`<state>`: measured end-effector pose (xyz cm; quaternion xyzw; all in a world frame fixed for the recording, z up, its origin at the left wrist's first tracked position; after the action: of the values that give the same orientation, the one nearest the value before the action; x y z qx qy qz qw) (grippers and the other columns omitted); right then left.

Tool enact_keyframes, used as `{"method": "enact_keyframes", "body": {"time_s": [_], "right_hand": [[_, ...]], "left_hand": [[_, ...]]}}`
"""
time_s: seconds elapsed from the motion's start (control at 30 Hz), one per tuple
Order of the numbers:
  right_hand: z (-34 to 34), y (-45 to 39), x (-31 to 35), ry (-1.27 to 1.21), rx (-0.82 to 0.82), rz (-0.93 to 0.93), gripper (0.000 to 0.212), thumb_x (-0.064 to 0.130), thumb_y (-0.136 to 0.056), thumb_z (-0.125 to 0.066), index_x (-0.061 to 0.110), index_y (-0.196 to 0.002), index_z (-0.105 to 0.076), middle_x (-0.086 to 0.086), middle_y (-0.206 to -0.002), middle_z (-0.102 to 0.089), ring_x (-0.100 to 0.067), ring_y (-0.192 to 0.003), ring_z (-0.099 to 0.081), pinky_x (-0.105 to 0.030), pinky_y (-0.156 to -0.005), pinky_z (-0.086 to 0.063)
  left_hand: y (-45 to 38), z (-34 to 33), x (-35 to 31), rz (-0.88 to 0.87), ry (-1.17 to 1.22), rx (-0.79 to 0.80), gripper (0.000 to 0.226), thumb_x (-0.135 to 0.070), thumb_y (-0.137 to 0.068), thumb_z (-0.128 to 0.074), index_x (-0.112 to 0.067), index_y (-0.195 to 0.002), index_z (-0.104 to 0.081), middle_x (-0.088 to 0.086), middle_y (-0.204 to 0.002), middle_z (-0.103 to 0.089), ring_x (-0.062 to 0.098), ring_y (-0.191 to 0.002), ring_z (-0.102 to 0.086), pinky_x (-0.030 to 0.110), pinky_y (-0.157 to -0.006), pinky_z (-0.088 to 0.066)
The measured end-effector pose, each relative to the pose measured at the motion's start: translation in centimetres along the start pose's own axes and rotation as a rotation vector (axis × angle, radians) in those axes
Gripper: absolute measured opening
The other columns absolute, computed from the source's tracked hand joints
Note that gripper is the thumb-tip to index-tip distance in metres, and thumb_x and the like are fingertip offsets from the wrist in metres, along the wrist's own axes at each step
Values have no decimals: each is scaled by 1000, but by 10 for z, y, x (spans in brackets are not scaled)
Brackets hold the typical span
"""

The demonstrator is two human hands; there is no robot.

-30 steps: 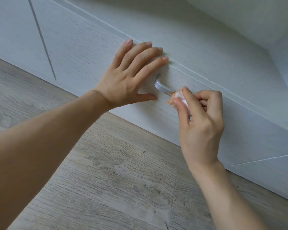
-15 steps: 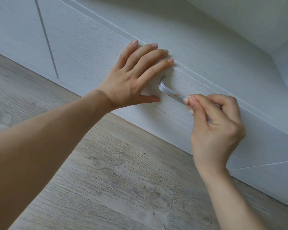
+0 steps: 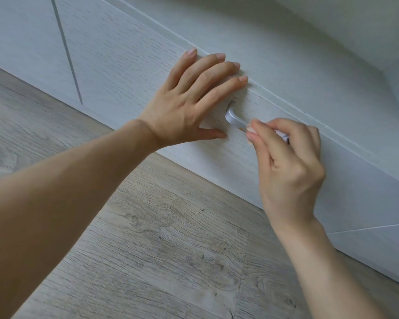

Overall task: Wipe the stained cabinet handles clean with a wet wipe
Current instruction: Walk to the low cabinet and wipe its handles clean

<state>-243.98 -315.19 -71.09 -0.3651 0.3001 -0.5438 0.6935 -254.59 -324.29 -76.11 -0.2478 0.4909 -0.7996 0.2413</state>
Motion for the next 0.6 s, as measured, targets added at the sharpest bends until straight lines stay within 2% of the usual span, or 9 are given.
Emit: {"method": "enact_keyframes", "body": {"time_s": [0.1, 0.2, 0.33, 0.47, 0.6], "right_hand": [[12, 9, -12, 54, 18, 32, 12, 7, -90, -64, 1, -96, -72, -13, -83, -67, -21, -76, -47, -14, -78, -35], [12, 6, -13, 54, -2, 37, 14, 7, -92, -61, 1, -87, -73, -13, -76, -67, -20, -73, -45, -15, -74, -35], [11, 5, -17, -16, -30, -53, 17, 5, -92, -60, 0, -83, -73, -13, -74, -65, -20, -72, -46, -14, -71, -34], [13, 9, -23, -102, -68, -177, 12, 5, -90, -62, 2, -89, -73, -12, -80, -64, -22, -73, -52, -14, -72, -38], [12, 15, -19, -91, -56, -182, 13, 8, -90, -61, 2, -94, -72, -13, -85, -65, -21, -76, -51, -9, -78, -35]], "left_hand": [[1, -1, 1, -6, 12, 13, 83, -66, -82, -60, -13, -141, -39, 9, -138, -44, 28, -131, -38, 40, -117, -11], [1, 0, 3, 1, 7, 11, 82, -67, -82, -58, -13, -141, -39, 10, -138, -49, 28, -131, -39, 40, -116, -12], [0, 1, 1, 6, 16, -4, 80, -68, -83, -56, -12, -139, -41, 12, -135, -53, 29, -130, -40, 40, -116, -12], [1, 0, 2, 7, 24, -11, 81, -68, -83, -56, -12, -140, -40, 11, -136, -49, 29, -130, -40, 40, -117, -11], [2, -2, 1, 3, 23, -8, 82, -68, -83, -56, -13, -141, -40, 8, -138, -43, 28, -131, -39, 40, -117, -10]]}}
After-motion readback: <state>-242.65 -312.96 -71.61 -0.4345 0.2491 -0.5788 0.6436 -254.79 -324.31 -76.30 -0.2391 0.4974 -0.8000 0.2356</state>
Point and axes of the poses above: each hand's wrist, its own y-axis away from the middle knuckle, its own z-axis out of the back of the hand, x = y × z, the point moved 10 cm from there along -y, towards the middle knuckle
